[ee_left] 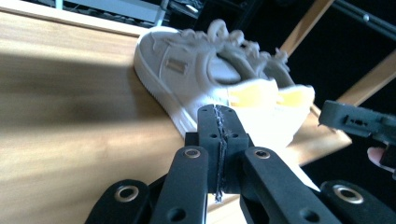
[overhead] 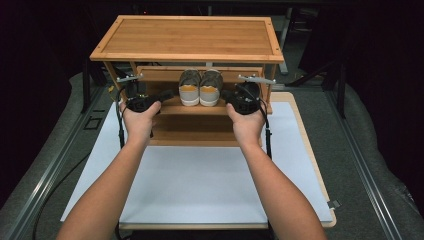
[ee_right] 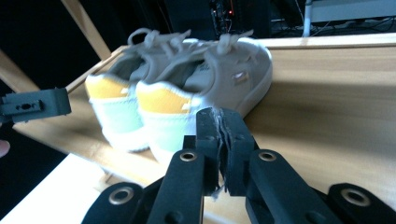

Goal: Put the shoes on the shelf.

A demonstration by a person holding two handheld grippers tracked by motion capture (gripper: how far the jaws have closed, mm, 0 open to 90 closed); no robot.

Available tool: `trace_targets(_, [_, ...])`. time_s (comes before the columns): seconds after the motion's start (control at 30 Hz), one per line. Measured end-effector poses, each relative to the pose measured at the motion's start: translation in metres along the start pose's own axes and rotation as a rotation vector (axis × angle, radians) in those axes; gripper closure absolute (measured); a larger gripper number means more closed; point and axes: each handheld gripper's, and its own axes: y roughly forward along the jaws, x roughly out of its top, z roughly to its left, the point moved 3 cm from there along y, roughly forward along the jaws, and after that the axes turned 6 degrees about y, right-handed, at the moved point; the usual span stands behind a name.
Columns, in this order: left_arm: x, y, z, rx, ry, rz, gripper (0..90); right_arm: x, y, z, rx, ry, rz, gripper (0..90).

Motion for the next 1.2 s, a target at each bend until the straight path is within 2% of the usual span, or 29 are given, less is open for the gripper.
trace_targets(0.17, [-0.01, -0.016, -0.008, -0.027, 0.051, 0.0, 89.7, -0.015, -0.013, 0.004, 0.025, -0.026, 0.011, 86.8])
trace_targets(0.27, [-0.019, -0.024, -0.012, -0.052, 0.068, 0.002, 89.6, -0.023, -0.021, 0.005, 0.03, -0.039, 0.022, 86.7])
trace_targets(0.33, [-0.027, -0.029, -0.013, -0.062, 0.069, 0.002, 89.5, -0.029, -0.026, 0.006, 0.042, -0.041, 0.009, 86.7])
trace_targets(0.47, [-0.045, -0.035, -0.013, -0.082, 0.072, 0.013, 89.3, -0.044, -0.034, 0.007, 0.05, -0.069, 0.026, 86.5])
trace_targets(0.57, [-0.057, -0.041, -0.009, -0.071, 0.078, 0.024, 89.1, -0.058, -0.04, 0.006, 0.053, -0.103, 0.038, 86.7])
trace_targets(0.7, [-0.073, -0.05, -0.004, -0.063, 0.104, 0.047, 89.4, -0.075, -0.05, 0.0, 0.057, -0.1, 0.044, 87.2])
trace_targets(0.83, [-0.088, -0.063, 0.0, -0.05, 0.125, 0.04, 89.4, -0.09, -0.059, -0.008, 0.041, -0.11, 0.049, 87.3])
trace_targets(0.93, [-0.1, -0.073, 0.004, -0.045, 0.113, 0.039, 89.4, -0.103, -0.067, -0.014, 0.046, -0.09, 0.052, 87.3])
trace_targets(1.03, [-0.114, -0.081, 0.008, -0.041, 0.098, 0.04, 89.2, -0.119, -0.072, -0.021, 0.032, -0.073, 0.055, 87.3])
trace_targets(1.2, [-0.138, -0.09, 0.018, -0.006, 0.098, 0.057, 88.5, -0.148, -0.077, -0.034, 0.018, -0.05, 0.078, 87.2])
